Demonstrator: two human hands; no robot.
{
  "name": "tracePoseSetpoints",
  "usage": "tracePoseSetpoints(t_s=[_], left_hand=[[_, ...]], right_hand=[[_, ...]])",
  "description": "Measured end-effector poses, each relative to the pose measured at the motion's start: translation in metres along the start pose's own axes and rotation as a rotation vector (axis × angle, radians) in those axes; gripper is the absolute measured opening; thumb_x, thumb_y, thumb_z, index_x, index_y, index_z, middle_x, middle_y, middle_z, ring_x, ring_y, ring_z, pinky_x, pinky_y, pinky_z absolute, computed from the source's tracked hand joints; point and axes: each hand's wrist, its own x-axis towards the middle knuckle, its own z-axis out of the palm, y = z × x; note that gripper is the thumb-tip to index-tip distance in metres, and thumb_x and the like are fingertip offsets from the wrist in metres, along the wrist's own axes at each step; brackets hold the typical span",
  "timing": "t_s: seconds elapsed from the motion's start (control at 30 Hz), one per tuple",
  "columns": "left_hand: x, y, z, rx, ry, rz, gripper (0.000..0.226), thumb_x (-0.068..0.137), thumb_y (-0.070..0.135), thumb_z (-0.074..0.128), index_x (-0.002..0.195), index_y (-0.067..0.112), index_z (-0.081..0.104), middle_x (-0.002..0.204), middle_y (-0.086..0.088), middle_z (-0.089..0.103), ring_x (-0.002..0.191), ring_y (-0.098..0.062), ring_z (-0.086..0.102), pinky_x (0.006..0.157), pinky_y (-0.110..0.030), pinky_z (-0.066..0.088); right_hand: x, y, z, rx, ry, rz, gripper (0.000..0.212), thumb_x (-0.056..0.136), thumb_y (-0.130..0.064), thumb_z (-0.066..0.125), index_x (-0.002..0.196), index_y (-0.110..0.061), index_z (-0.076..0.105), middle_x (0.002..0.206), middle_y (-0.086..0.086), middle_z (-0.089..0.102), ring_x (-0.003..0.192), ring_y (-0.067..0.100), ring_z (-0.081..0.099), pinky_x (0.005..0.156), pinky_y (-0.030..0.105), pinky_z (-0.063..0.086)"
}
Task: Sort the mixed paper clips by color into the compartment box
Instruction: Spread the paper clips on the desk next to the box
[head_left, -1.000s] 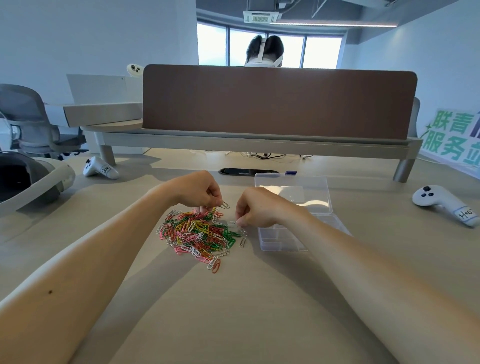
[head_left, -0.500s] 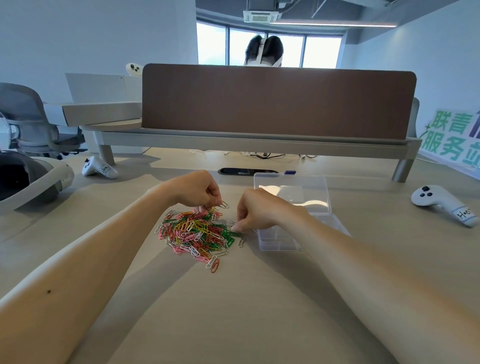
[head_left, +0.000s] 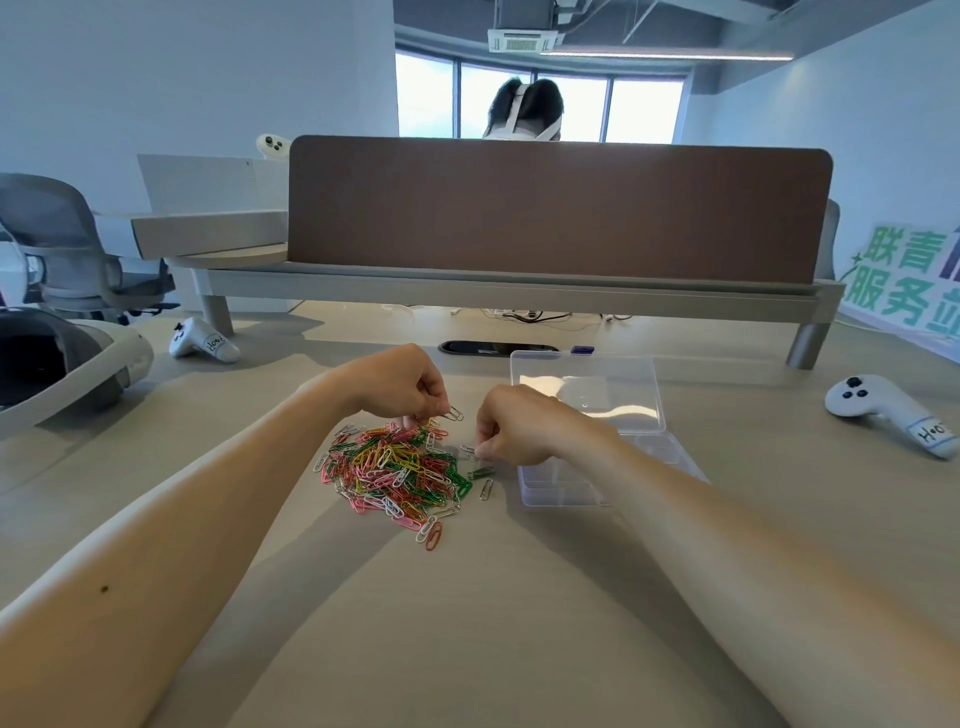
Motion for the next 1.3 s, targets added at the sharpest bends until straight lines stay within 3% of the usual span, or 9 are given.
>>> tracePoseSetpoints(t_s=[0.13,0.27,0.43,0.6,0.77,1.07,1.2,1.3], left_hand=[[-0.001,0.002,0.000,-0.023,0.002,0.005,0.011,0.091,0.014,0.062,0.087,0.011,0.072,0.069,0.000,0.069,0.054,-0.004,0.062,0.063,-0.018,0.049],[-0.001,0.008,0.002,-0.072,0.036,0.023,0.010,0.091,0.016,0.063,0.086,0.013,0.071,0.069,0.002,0.069,0.056,-0.007,0.062,0.061,-0.017,0.050],[0.007,0.032,0.015,-0.078,0.078,0.084,0.011,0.090,0.016,0.063,0.089,0.010,0.072,0.071,0.001,0.070,0.055,-0.007,0.059,0.061,-0.018,0.052],[0.023,0.056,0.034,-0.036,0.119,0.151,0.012,0.090,0.019,0.064,0.086,0.012,0.072,0.069,0.005,0.068,0.048,-0.001,0.055,0.050,-0.007,0.043],[0.032,0.068,0.045,0.012,0.125,0.191,0.011,0.087,0.020,0.067,0.091,0.012,0.075,0.079,0.002,0.072,0.063,-0.002,0.062,0.068,-0.013,0.049],[0.030,0.069,0.044,0.004,0.087,0.190,0.021,0.088,0.014,0.065,0.108,0.017,0.071,0.089,0.007,0.071,0.075,0.002,0.062,0.069,-0.008,0.043],[0.020,0.061,0.028,0.002,0.153,0.193,0.016,0.086,0.017,0.069,0.101,0.020,0.073,0.086,0.014,0.065,0.074,0.005,0.059,0.060,-0.006,0.040],[0.009,0.045,0.017,0.026,0.134,0.152,0.009,0.083,0.019,0.073,0.091,0.023,0.075,0.083,0.013,0.069,0.073,0.002,0.061,0.062,-0.005,0.042]], right_hand=[[0.000,0.008,-0.007,0.104,0.057,-0.011,0.005,0.089,-0.017,0.066,0.088,-0.014,0.071,0.078,-0.006,0.062,0.078,0.013,0.058,0.064,0.024,0.044],[-0.006,0.022,-0.018,0.202,0.135,-0.008,0.005,0.088,-0.015,0.069,0.084,-0.014,0.072,0.075,-0.006,0.065,0.078,0.011,0.062,0.071,0.026,0.049],[-0.020,0.054,-0.031,0.353,0.191,0.105,0.016,0.087,-0.005,0.067,0.073,-0.012,0.069,0.067,0.004,0.069,0.061,0.011,0.067,0.057,0.023,0.053],[-0.026,0.070,-0.033,0.441,0.224,0.149,0.008,0.084,0.000,0.069,0.082,-0.008,0.071,0.071,0.008,0.071,0.061,0.013,0.070,0.059,0.022,0.056],[-0.027,0.070,-0.028,0.382,0.183,0.139,0.015,0.081,-0.002,0.072,0.079,-0.017,0.072,0.078,0.005,0.073,0.074,0.018,0.071,0.064,0.026,0.057],[-0.028,0.079,-0.025,0.347,0.148,0.114,0.017,0.082,-0.007,0.072,0.090,-0.021,0.076,0.086,-0.003,0.073,0.081,0.015,0.069,0.061,0.022,0.053],[-0.031,0.070,-0.028,0.334,0.148,0.037,0.013,0.082,-0.013,0.074,0.087,-0.024,0.075,0.083,-0.010,0.071,0.082,0.008,0.066,0.066,0.019,0.048],[-0.032,0.051,-0.029,0.312,0.102,-0.064,0.010,0.081,-0.015,0.075,0.087,-0.023,0.075,0.080,-0.013,0.069,0.080,0.005,0.065,0.074,0.023,0.053]])
